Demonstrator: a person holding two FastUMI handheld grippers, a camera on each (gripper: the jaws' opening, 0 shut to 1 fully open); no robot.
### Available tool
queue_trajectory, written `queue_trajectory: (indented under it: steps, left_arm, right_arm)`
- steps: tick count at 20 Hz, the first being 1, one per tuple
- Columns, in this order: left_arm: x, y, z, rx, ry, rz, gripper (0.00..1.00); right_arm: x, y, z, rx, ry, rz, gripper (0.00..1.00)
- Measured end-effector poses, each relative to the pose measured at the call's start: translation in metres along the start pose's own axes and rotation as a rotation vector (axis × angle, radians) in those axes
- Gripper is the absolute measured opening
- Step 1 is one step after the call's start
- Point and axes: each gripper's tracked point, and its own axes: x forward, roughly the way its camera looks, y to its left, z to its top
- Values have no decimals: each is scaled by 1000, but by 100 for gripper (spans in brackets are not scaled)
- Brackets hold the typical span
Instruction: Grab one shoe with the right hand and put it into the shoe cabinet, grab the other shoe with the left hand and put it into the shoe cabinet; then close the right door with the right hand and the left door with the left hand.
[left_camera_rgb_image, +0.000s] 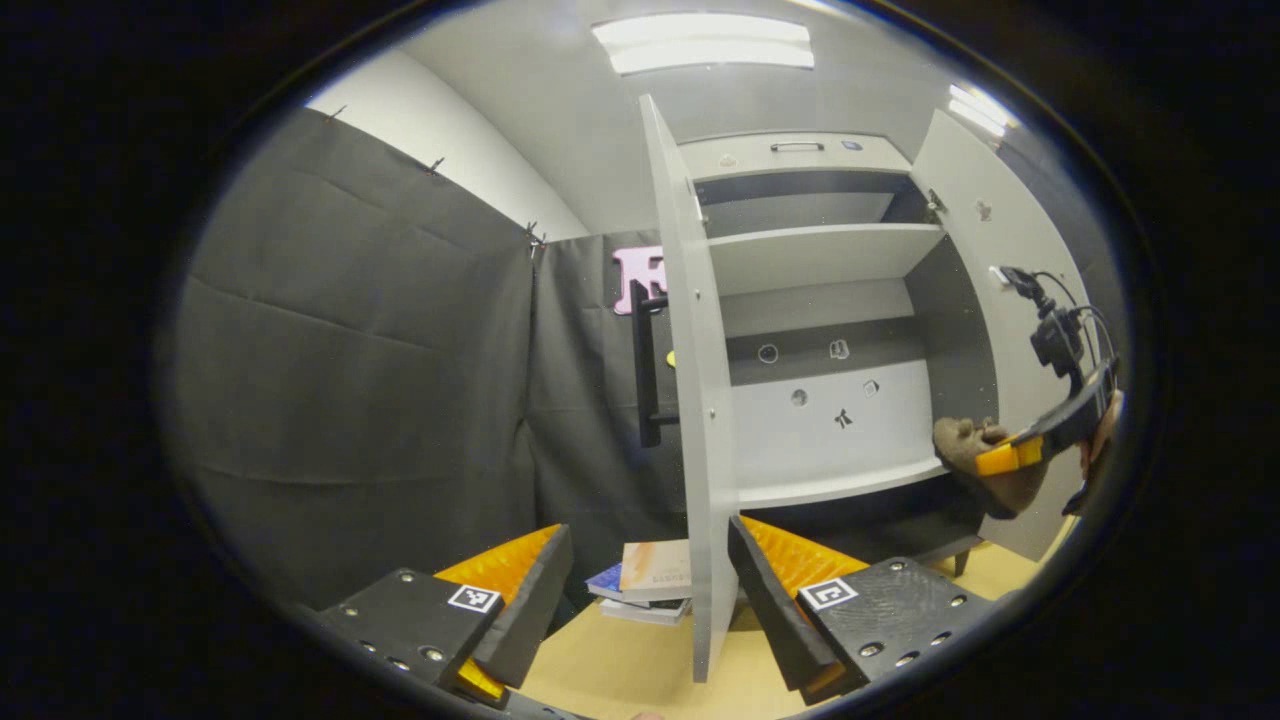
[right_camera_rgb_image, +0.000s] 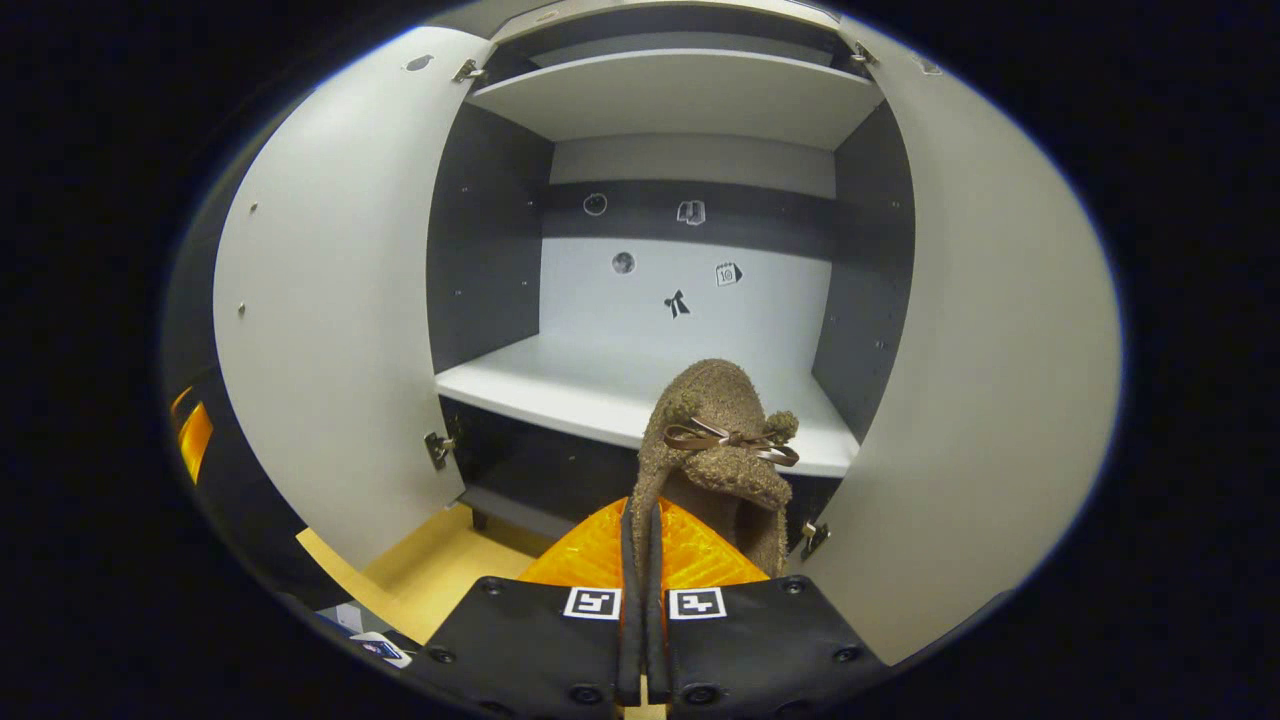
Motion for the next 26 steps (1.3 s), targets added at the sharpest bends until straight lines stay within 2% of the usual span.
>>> queue_trajectory:
  steps: [2,4,10,11,13,14,19,20,21,22,23,26]
  left_arm:
    - [0,6,-1,5,5,17,100]
    - [-1,12,-2,10,12,32,99]
    - [-8,29,2,42,18,75,99]
    - [-10,32,0,47,23,84,99]
    - [-14,36,-1,50,31,101,99]
    - [-14,39,-1,50,34,108,99]
    - [-18,43,-4,68,52,120,100]
    - [-18,43,-4,73,53,120,99]
    - [-18,43,-6,76,55,120,99]
    - [-18,43,-6,76,58,120,99]
    - [-18,41,-8,72,63,118,100]
    - [-18,32,-15,50,80,91,100]
  right_arm:
    - [10,-4,21,-7,-35,-8,0]
    - [23,-9,39,-8,-58,-13,4]
    - [72,-24,84,-35,-114,-55,4]
    - [83,-27,90,-42,-117,-62,0]
    - [106,-33,94,-45,-98,-81,7]
    - [117,-36,95,-41,-87,-92,4]
    - [165,-53,87,-33,-18,-137,4]
    - [169,-55,87,-34,-14,-146,7]
    - [168,-61,91,-42,-29,-165,13]
    - [165,-62,96,-42,-53,-170,24]
    - [162,-55,102,-34,-79,-155,30]
    - [142,-45,110,-46,-168,-137,82]
